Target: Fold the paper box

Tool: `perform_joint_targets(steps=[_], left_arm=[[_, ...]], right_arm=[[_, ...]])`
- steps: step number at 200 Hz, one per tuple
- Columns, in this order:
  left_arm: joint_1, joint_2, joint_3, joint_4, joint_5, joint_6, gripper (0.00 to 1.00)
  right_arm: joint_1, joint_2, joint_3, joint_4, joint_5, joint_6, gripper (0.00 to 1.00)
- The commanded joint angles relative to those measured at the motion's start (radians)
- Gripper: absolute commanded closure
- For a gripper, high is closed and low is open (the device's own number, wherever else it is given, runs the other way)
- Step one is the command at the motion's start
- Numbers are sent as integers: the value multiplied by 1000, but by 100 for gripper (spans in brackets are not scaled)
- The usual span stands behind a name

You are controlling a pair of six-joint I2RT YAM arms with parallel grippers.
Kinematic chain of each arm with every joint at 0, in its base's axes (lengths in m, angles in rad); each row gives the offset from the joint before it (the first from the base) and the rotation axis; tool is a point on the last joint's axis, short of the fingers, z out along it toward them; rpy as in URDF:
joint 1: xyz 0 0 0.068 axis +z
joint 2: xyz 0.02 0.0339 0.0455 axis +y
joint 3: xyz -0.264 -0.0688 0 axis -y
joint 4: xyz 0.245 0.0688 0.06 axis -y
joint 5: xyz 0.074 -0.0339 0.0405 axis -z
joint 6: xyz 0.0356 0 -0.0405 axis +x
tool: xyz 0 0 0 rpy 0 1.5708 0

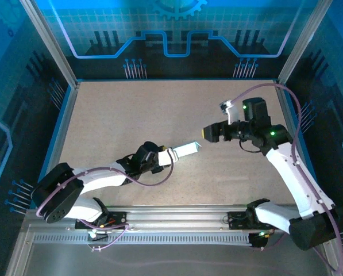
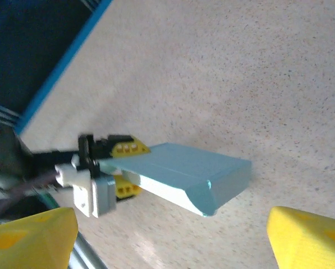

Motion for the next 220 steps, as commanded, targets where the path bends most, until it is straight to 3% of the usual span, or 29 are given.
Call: perform_joint_targets(steps=[1,13,31,75,105,220], left_arm=[[34,-43,101,-334,175,-118,65],[44,-47,131,-415,208,-124,66],[68,-42,163,-503,285,-118,66],[121,36,255,-639,378,-108,66],[134,74,285,-657,382,-97,66],[134,87,273,-641,362,-93,65]], right_arm=[[122,4,11,-121,263,-271,12],[177,14,7,-115,326,-326,11],[213,32,-8,-85,325,-378,13],[234,149,28,-99,287,-414,38],[255,239,60,-114,269,-431,49],[245,454,143,-114,257,-364,72]])
